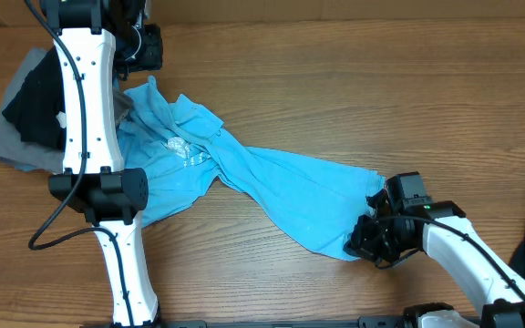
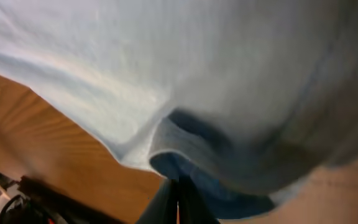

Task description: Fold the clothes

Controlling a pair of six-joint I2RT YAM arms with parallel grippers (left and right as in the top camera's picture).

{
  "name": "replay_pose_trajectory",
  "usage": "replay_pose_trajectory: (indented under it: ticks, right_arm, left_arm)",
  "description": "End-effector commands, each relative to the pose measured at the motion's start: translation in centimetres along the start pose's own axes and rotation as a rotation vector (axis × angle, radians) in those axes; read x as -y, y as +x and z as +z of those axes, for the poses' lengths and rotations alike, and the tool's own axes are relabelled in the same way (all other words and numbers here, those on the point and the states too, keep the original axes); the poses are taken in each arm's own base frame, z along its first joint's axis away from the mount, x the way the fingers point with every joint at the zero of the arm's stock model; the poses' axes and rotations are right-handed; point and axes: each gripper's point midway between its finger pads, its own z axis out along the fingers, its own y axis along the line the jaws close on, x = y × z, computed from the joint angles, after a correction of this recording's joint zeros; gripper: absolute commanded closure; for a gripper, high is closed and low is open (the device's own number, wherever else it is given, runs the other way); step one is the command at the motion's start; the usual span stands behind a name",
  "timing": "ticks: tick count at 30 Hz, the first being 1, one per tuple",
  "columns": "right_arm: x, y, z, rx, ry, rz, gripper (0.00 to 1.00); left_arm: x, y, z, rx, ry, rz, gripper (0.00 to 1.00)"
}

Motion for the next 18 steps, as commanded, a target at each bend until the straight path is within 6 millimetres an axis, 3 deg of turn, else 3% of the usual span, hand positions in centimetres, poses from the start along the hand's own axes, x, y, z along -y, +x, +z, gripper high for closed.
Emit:
replay_pose_trajectory:
  ticks: [1, 7, 12, 18]
  right_arm:
    - [-3.5, -1.8, -3.4, 0.097, -0.058, -0.077, 0.96]
    - [-4.7, -3.6, -8.6, 0.263, 0.020, -0.069, 0.96]
    - [-2.8, -5.0, -10.0, 0.365, 0.138, 0.020, 0.96]
    - [-2.2, -10.0, -13.2, 0.586, 0.078, 0.147, 0.96]
  left_arm:
    - [0.2, -0.2, -0.4, 0.016, 0.013, 0.013, 0.68]
    - [0.2, -0.2, -0.4, 0.016, 0.013, 0.013, 0.67]
    - [0.2, -0.2, -0.4, 0.016, 0.013, 0.013, 0.67]
    - [0.2, -0.2, -0.4, 0.016, 0.013, 0.013, 0.67]
